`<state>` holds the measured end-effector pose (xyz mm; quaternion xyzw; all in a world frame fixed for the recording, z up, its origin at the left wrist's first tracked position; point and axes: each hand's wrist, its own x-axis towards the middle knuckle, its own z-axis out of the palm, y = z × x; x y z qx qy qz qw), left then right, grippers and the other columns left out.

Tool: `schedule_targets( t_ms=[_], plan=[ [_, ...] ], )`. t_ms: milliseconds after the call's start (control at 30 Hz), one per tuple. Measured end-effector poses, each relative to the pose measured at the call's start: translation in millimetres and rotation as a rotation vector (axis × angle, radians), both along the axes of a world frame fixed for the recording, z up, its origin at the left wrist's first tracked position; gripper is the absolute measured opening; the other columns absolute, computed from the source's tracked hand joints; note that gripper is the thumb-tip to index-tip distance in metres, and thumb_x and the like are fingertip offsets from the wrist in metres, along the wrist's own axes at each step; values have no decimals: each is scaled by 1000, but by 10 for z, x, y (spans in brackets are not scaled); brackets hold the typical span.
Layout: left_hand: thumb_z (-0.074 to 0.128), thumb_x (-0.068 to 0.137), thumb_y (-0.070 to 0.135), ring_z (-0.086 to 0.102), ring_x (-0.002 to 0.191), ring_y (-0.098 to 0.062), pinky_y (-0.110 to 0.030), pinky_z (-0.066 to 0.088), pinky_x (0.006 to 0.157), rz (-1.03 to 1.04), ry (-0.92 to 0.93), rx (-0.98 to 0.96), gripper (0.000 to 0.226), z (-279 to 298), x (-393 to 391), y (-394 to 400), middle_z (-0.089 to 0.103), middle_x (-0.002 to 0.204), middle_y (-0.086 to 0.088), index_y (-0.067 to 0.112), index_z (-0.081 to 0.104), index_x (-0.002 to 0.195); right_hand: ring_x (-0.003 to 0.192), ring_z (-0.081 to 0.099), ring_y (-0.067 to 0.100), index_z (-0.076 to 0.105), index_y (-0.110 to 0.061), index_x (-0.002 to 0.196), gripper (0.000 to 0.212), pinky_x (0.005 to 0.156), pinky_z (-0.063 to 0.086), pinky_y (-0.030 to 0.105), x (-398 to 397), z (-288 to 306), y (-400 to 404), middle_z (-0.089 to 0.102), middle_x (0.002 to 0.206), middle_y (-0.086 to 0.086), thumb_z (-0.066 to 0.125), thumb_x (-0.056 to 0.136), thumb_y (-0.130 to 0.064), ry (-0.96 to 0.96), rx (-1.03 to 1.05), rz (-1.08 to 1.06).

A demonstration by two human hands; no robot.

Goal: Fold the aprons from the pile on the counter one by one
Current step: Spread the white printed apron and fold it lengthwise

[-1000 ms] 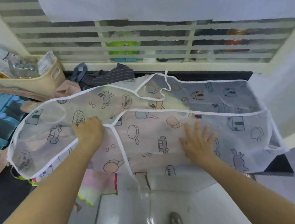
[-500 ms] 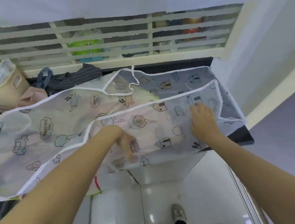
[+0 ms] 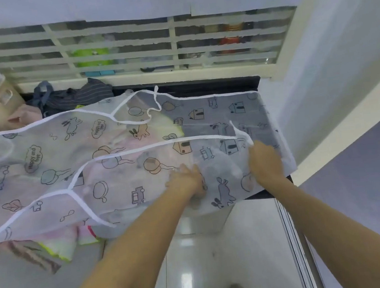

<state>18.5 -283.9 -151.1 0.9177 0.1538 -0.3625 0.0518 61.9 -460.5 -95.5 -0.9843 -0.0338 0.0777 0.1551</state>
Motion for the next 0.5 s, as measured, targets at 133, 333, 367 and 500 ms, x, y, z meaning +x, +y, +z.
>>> schedule_targets(
  t_ms=[133,333,367,500],
  plan=[
    [74,72,50,-3,139,-51,-68,22,104,-90,60,44,125,-80,-7,-55,-31,152,-8,28,-26,144,98,61,32,50,0,111,21,68,37,30,148,-9,-646,63,107,15,37,95,2,72,-329,9],
    [68,79,47,-9,143,-40,-61,17,110,-324,-51,-9,108,163,-95,-81,-21,156,1,32,-13,149,114,47,27,21,-9,141,64,85,42,33,261,-129,-726,45,127,11,55,87,-12,82,-602,232],
    [64,82,49,-8,144,-34,-57,13,112,-388,-85,-16,103,172,-120,-6,-19,157,1,31,-11,149,116,45,28,20,-9,142,66,87,41,35,305,-117,-627,43,128,11,55,86,-13,-13,-599,306],
    [51,90,52,-6,146,-20,-47,6,115,-420,-221,54,89,203,-233,300,-14,158,3,29,-11,149,140,14,37,13,-20,149,63,108,25,52,370,-108,7,8,156,11,45,96,-25,136,-289,560]
  ],
)
